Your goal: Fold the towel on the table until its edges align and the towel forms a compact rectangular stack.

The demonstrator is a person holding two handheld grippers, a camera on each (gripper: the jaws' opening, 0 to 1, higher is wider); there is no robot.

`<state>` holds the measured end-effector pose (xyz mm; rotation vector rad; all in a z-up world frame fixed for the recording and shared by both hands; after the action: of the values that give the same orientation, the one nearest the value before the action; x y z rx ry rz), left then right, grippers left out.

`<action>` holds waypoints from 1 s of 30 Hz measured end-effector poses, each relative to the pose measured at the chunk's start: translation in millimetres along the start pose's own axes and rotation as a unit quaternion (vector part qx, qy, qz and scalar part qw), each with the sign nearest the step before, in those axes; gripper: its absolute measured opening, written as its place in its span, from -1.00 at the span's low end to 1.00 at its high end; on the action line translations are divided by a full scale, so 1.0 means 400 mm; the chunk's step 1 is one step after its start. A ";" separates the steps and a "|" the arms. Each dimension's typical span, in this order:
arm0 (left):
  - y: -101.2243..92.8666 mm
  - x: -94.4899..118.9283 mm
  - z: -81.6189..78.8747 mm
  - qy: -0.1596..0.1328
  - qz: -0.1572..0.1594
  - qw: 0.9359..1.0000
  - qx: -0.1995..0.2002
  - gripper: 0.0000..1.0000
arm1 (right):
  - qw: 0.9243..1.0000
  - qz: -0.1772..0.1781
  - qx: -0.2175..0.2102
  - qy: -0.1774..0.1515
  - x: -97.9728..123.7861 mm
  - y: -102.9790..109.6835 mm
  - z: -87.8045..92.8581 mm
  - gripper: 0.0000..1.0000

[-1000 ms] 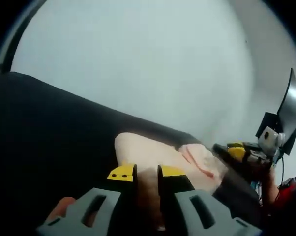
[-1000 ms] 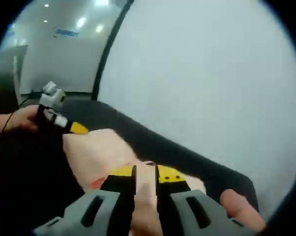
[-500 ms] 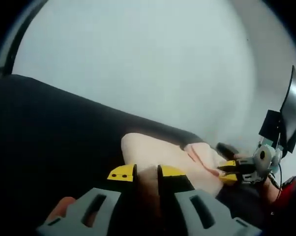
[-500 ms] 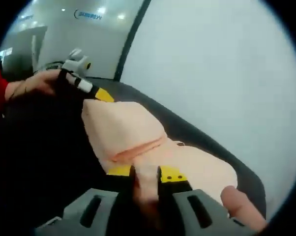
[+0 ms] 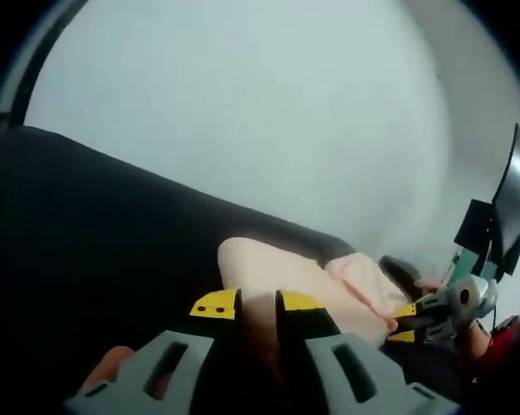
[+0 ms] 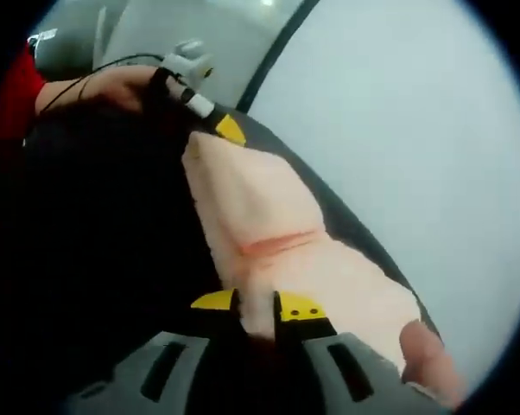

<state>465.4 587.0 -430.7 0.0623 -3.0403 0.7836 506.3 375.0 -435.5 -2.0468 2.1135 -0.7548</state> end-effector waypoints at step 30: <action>-0.027 0.004 -0.018 -0.009 0.015 0.999 0.027 -0.62 | 0.846 0.312 -0.430 -0.049 0.285 -0.309 0.117 -0.33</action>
<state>464.3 581.1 -419.0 0.0229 -3.0434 0.8713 627.6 256.3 -395.1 -1.3322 3.1040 0.4745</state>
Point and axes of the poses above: the point that each gripper's makers call its tool centre point, and the gripper's own axes: x roughly backward along the fingers, y roughly to its left, z roughly out of its underside, the point moved 2 cm from there along x, roughly backward along the fingers, and after that the axes turned 13 degrees about -y, right-handed, at the moved point
